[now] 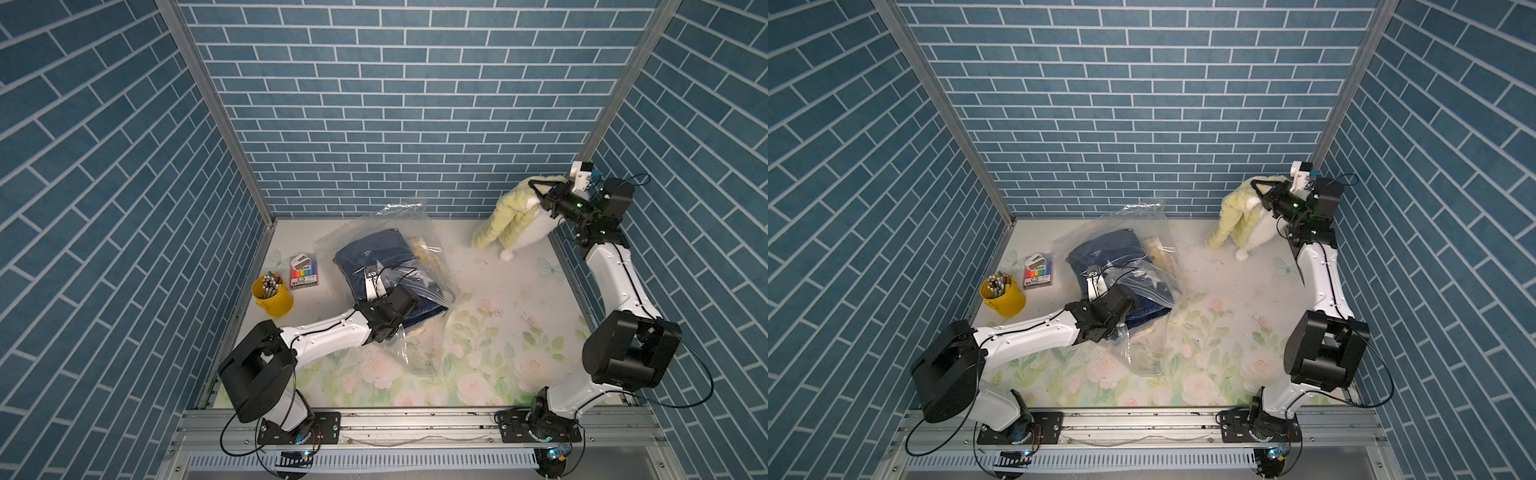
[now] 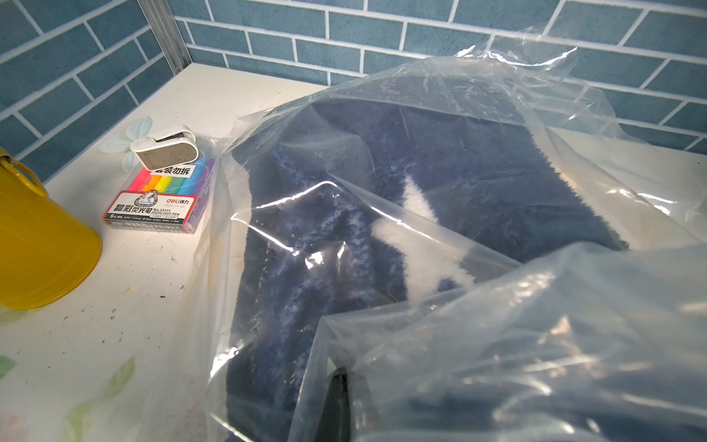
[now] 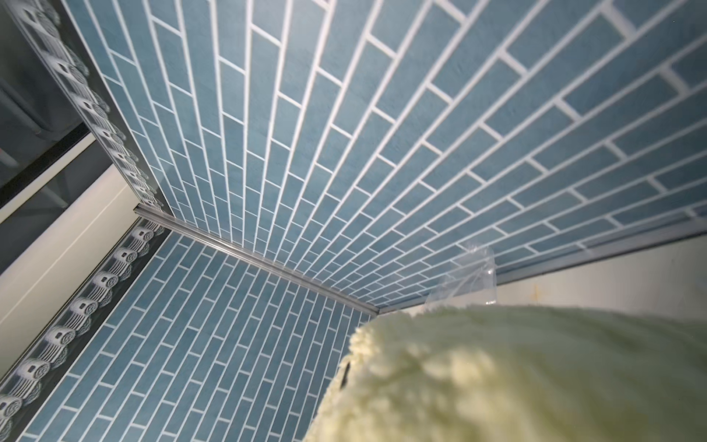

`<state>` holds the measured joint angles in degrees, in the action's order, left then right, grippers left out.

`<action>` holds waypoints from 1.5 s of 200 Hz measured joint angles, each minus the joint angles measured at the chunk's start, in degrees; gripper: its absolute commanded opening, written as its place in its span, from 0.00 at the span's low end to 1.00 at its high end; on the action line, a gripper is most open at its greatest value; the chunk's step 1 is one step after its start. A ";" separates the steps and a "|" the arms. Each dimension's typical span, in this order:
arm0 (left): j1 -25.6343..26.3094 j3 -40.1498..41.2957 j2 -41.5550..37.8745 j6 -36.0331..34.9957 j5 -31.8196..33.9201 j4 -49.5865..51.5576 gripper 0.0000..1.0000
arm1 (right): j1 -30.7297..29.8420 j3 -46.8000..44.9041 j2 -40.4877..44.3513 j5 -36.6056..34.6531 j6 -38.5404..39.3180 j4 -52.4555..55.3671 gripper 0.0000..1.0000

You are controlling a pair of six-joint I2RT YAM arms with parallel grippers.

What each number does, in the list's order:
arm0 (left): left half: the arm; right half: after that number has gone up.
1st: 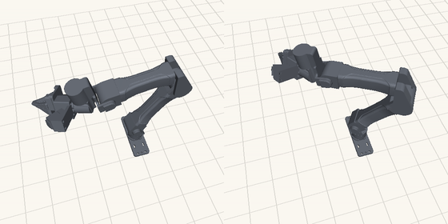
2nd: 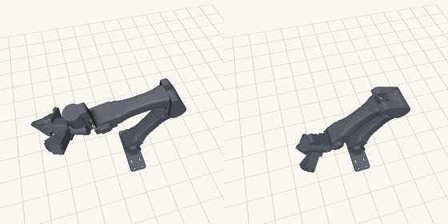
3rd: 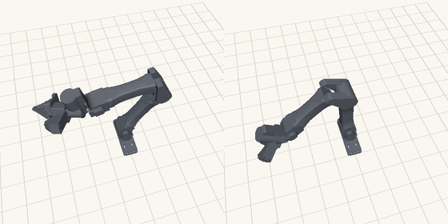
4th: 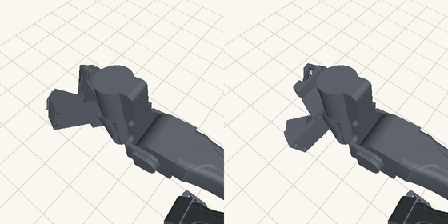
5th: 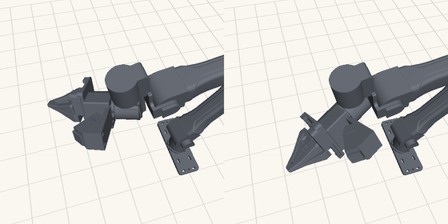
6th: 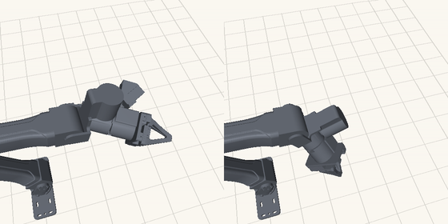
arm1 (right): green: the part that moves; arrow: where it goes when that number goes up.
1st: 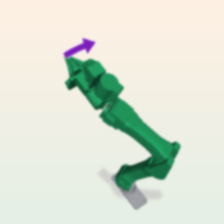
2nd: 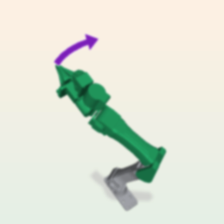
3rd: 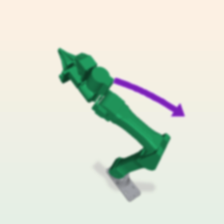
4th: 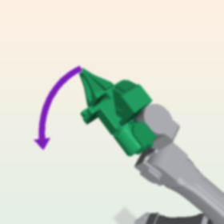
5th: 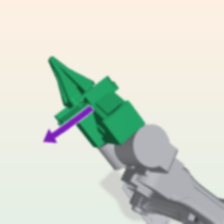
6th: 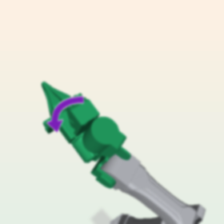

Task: Take the blanket out of the vacuum bag
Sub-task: Place the blanket at the center of the board.

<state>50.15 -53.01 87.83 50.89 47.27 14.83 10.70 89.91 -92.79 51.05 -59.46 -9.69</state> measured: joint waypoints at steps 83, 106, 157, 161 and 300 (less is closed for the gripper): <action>-0.07 1.75 -0.31 -0.33 -1.95 -2.36 0.00 | 0.07 -64.87 12.31 -12.85 0.46 -11.85 0.00; -0.13 2.10 -1.03 -0.31 -2.62 -2.73 0.00 | 0.07 -71.52 14.53 -14.38 -0.79 -12.98 0.00; -0.15 3.91 -3.39 -0.33 -4.11 -4.07 0.00 | -0.13 -73.35 24.22 -13.53 -1.03 -16.50 0.40; -0.15 4.02 -3.45 -0.33 -4.17 -4.13 0.00 | -0.17 -73.61 24.65 -13.35 -0.68 -16.22 0.44; -0.28 7.80 -7.61 -2.01 -8.63 -7.65 0.00 | -1.31 -69.11 54.55 -20.09 14.99 33.86 0.00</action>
<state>49.87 -45.21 80.23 48.88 38.63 7.18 9.39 20.80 -38.24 30.96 -44.47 24.16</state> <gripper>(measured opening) 0.051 0.134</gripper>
